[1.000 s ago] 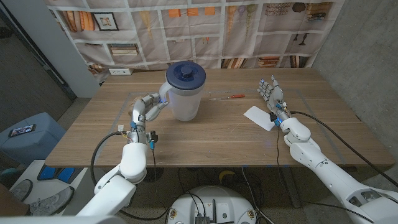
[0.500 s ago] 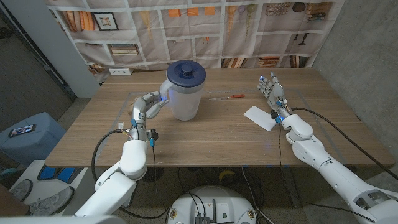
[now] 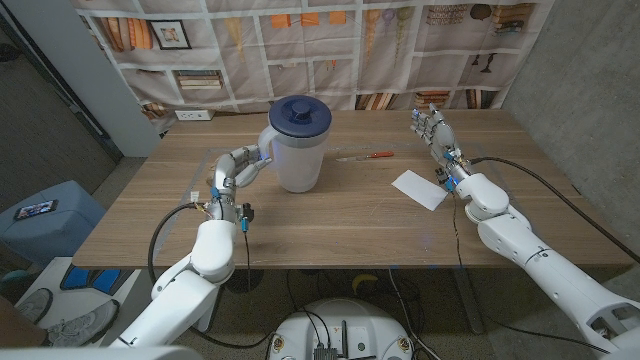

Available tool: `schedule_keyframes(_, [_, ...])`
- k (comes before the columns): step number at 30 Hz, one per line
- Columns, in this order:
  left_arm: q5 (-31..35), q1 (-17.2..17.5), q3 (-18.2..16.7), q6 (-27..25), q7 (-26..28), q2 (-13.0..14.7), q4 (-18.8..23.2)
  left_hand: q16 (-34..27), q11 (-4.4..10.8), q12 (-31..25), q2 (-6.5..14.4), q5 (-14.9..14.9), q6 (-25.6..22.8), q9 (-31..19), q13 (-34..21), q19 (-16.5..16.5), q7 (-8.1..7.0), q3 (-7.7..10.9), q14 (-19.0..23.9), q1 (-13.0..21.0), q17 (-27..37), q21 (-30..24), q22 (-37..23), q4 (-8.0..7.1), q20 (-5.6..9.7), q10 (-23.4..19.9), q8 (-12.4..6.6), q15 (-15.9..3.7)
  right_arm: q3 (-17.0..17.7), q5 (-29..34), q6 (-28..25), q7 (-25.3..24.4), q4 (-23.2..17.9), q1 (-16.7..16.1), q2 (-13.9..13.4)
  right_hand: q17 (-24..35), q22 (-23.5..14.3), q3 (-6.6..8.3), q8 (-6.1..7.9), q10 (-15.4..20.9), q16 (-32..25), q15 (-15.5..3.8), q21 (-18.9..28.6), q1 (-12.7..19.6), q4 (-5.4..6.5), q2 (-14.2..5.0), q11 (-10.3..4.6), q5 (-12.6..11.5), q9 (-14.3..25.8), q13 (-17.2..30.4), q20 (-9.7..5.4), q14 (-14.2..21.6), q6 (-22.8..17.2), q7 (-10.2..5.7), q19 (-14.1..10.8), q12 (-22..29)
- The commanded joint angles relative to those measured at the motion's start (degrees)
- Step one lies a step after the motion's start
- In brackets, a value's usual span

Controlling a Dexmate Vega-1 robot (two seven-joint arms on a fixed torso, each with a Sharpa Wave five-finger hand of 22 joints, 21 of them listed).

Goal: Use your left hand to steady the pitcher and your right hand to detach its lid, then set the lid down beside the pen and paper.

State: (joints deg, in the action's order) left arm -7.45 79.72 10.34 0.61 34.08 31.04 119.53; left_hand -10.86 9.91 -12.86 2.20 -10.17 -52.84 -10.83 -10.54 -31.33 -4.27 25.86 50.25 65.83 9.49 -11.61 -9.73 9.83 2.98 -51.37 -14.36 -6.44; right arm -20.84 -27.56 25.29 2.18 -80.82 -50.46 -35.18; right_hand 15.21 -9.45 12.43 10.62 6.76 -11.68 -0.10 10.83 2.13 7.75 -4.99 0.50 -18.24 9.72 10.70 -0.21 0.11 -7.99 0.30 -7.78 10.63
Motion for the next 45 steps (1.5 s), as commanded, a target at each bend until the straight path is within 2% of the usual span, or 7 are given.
schedule_keyframes(1, [-1.32, -1.21, -0.12, -0.7, -0.7, 0.71, 0.27, 0.23, -0.02, 0.09, 0.46, -0.35, -1.92, -0.16, -0.09, 0.29, 1.48, 0.36, 0.65, -0.37, 0.17, 0.34, -0.14, -0.24, 8.78, -0.49, 0.1, -6.66, -0.43, 4.28, -0.74, -0.85, -3.4, 0.66, -2.54, 0.09, -0.18, 0.03, 0.2, 0.69, -0.31, -0.1, 0.2, -0.14, 0.14, -0.64, -0.15, -0.29, 0.15, 0.03, -0.26, 0.37, -0.37, 0.08, -0.41, 0.6])
schedule_keyframes(8, [-1.78, -1.58, -0.15, -1.56, -0.91, 1.18, 0.9, 0.32, -0.11, 0.23, 0.53, -0.35, -2.0, -0.18, -0.09, 0.19, 1.51, 0.41, 0.68, -0.49, 0.16, 0.31, -0.14, -0.25, 8.76, -0.56, 0.26, -6.61, -1.12, 8.52, -2.53, -1.55, -5.94, 1.43, -4.71, -0.11, -0.17, 0.1, 0.0, 0.94, -0.3, -0.1, 0.17, 0.14, -0.08, -0.53, -0.22, -0.33, 0.15, 0.02, -0.24, 0.46, 0.02, -0.68, -0.5, 0.66])
schedule_keyframes(22, [-3.13, -2.79, -0.07, -2.78, -1.69, 1.88, 1.38, 0.28, -0.16, 0.37, 0.79, -0.38, -2.4, -0.22, -0.11, 0.01, 1.55, 0.57, 1.15, -0.48, 0.21, 0.28, -0.14, -0.15, 8.74, -1.04, 0.48, -6.72, -2.56, 17.32, -8.4, -1.98, -11.97, 3.86, -9.33, -0.64, -0.15, 0.35, 0.17, 1.9, -0.32, -0.04, 0.14, 1.12, -0.93, -0.13, -0.36, -0.36, 0.15, 0.05, -0.15, 0.93, -0.51, -0.83, -0.72, 0.87])
schedule_keyframes(25, [-3.33, -2.94, 0.02, -3.33, -1.76, 2.07, 1.58, 0.3, -0.1, 0.4, 0.79, -0.38, -2.49, -0.23, -0.11, -0.02, 1.63, 0.58, 1.19, -0.5, 0.21, 0.28, -0.14, -0.13, 8.74, -1.13, 0.52, -6.67, -2.9, 20.34, -11.79, -1.77, -15.14, 4.55, -11.38, -0.78, -0.15, 0.46, 0.35, 1.96, -0.31, -0.02, 0.14, 1.45, -1.2, -0.08, -0.45, -0.35, 0.15, 0.06, -0.09, 0.99, -1.03, -0.96, -0.8, 0.85])
schedule_keyframes(34, [-4.09, -3.13, -0.06, -4.02, -1.89, 2.49, 1.89, 0.2, -0.11, 0.34, 0.91, -0.37, -2.75, -0.27, -0.13, -0.22, 1.65, 0.58, 1.59, -0.54, 0.27, 0.22, -0.15, -0.13, 8.7, -1.75, 0.63, -6.67, -3.21, 23.88, -15.28, 0.18, -19.0, 6.48, -14.21, -1.48, -0.12, 1.39, 0.54, 3.73, -0.46, -0.13, 0.14, 3.98, -3.28, 0.04, -0.83, -0.12, 0.24, 0.15, 0.0, 1.85, -1.93, -2.13, -1.32, 1.29])
schedule_keyframes(41, [-4.99, -3.69, -0.11, -4.7, -2.5, 3.02, 1.76, 0.19, -0.03, 0.42, 0.96, -0.38, -2.84, -0.3, -0.15, -0.35, 1.79, 0.61, 1.8, -0.62, 0.27, 0.19, -0.15, -0.14, 8.69, -1.91, 0.73, -6.61, -3.77, 26.45, -18.01, 3.12, -21.98, 8.72, -16.29, -1.77, -0.11, 1.86, 0.65, 4.21, -0.46, -0.07, 0.12, 5.35, -4.47, 0.19, -1.01, 0.14, 0.29, 0.21, 0.14, 2.0, -2.41, -2.27, -1.53, 1.32])
schedule_keyframes(45, [-5.64, -4.08, -0.16, -4.91, -3.0, 3.37, 1.56, 0.3, -0.11, 0.55, 0.93, -0.39, -2.88, -0.32, -0.16, -0.42, 1.83, 0.65, 1.78, -0.65, 0.22, 0.19, -0.15, -0.1, 8.7, -1.83, 0.82, -6.6, -4.13, 27.45, -18.84, 5.18, -22.97, 10.34, -17.12, -2.03, -0.1, 2.44, 0.67, 4.74, -0.48, -0.16, 0.12, 7.02, -5.92, 0.35, -1.3, 0.53, 0.35, 0.28, 0.24, 2.14, -2.5, -2.76, -1.83, 1.38])
